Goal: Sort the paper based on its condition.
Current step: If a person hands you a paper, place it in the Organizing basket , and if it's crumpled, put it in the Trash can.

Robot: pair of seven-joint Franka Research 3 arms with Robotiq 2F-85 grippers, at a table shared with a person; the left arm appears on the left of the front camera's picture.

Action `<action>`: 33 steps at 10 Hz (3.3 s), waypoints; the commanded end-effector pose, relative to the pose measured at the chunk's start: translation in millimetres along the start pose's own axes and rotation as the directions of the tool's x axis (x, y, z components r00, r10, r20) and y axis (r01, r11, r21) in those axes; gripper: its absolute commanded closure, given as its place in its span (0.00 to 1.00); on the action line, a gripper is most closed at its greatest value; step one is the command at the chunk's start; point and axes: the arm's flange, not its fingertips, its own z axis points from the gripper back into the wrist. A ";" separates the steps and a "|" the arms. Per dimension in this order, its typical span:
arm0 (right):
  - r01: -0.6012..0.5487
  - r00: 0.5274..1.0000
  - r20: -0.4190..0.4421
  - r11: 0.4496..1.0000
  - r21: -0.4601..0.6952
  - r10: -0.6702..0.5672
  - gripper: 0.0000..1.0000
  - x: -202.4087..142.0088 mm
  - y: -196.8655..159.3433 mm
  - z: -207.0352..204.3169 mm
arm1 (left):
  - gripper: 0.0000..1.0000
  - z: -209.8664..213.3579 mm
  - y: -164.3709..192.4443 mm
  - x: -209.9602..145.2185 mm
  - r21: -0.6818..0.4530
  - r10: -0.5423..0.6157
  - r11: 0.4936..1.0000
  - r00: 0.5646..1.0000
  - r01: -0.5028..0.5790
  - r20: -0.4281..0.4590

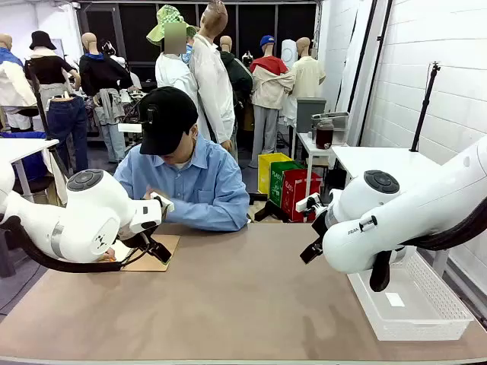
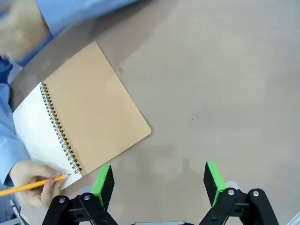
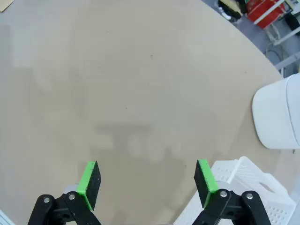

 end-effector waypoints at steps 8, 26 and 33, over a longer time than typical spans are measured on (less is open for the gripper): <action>0.000 1.000 0.000 1.000 0.000 0.000 0.00 0.0 0.0 0.0 | 0.00 0.0 0.0 0.0 0.000 0.000 1.000 1.000 0.000 0.000; -0.073 0.978 0.199 0.996 0.044 0.063 0.00 35.4 -10.8 147.7 | 0.00 147.3 10.2 25.3 0.038 0.051 0.998 0.989 -0.057 0.136; -0.074 0.981 0.183 0.996 0.040 0.065 0.00 42.9 -9.8 162.7 | 0.00 176.6 7.6 20.7 0.029 0.060 0.998 0.993 -0.063 0.106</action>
